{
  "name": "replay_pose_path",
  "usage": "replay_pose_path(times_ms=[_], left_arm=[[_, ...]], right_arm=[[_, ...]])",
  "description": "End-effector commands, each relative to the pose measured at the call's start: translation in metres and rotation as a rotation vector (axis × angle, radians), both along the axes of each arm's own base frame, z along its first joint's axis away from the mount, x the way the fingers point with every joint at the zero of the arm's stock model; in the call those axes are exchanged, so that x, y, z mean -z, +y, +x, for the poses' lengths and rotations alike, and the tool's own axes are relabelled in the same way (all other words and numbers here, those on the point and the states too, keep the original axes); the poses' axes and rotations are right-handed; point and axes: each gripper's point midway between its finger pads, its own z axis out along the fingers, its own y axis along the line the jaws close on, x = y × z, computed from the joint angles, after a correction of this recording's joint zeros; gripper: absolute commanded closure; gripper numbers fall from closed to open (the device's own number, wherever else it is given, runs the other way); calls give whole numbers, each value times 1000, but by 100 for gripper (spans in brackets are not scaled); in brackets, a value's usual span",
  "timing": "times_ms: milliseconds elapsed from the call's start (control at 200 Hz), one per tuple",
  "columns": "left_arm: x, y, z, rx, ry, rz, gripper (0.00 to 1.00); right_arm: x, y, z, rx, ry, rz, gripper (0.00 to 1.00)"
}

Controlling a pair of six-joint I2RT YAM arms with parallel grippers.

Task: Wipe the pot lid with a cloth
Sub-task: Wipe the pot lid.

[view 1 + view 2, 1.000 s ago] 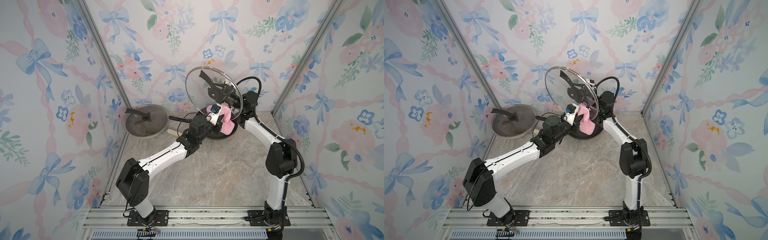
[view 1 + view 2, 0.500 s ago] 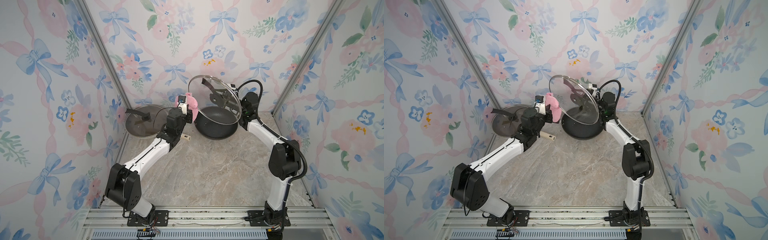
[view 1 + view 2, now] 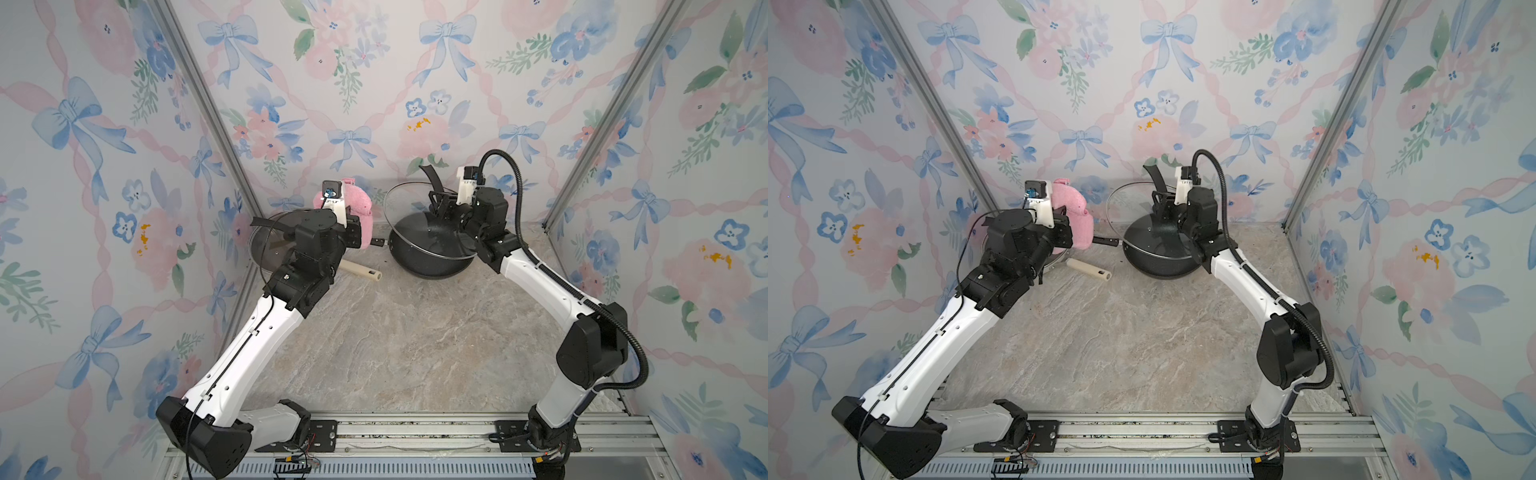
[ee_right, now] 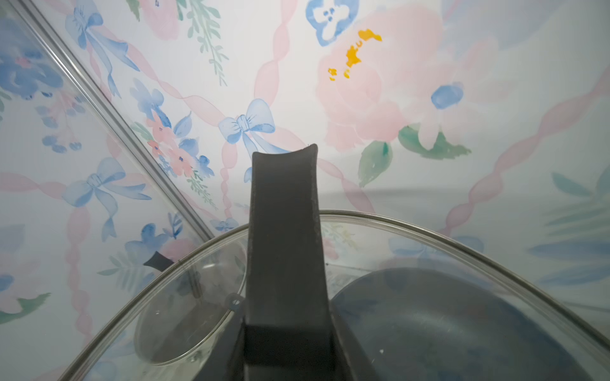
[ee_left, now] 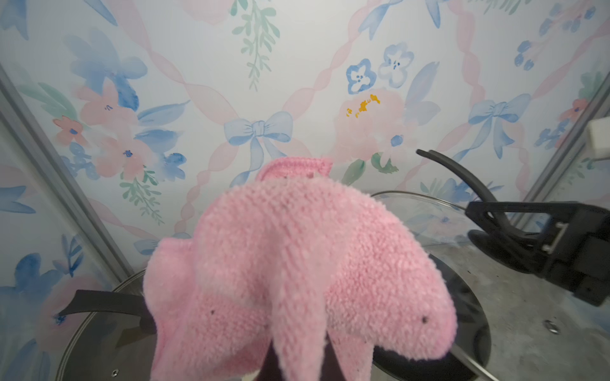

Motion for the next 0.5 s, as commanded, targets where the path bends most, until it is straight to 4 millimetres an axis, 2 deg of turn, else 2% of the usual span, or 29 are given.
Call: replay_pose_path(times_ms=[0, 100, 145, 190, 275, 350, 410, 425, 450, 495], left_arm=[[45, -62, -16, 236, 206, -43, 92], [67, -115, -21, 400, 307, -93, 92], [77, -130, -20, 437, 347, -109, 92], [88, -136, -15, 439, 389, -129, 92], [103, -137, -1, 418, 447, -168, 93], [112, -126, 16, 366, 474, -190, 93], [111, -114, 34, 315, 460, -185, 94], [108, -112, 38, 308, 453, -187, 94], [107, -107, 46, 291, 447, -194, 94], [100, -99, 60, 275, 437, -214, 94]], right_arm=[[-108, -21, -12, 198, -468, 17, 100], [-114, -2, -15, 154, -529, 19, 100], [-117, 7, -20, 132, -556, 11, 100], [-119, 14, -27, 107, -578, -3, 100], [-121, 25, -43, 39, -601, -38, 100], [-120, 30, -59, -36, -599, -58, 100], [-118, 32, -77, -97, -594, -80, 100], [-113, 35, -79, -114, -585, -93, 100], [-119, 33, -92, -134, -600, -103, 100], [-112, 37, -104, -169, -589, -149, 100]])
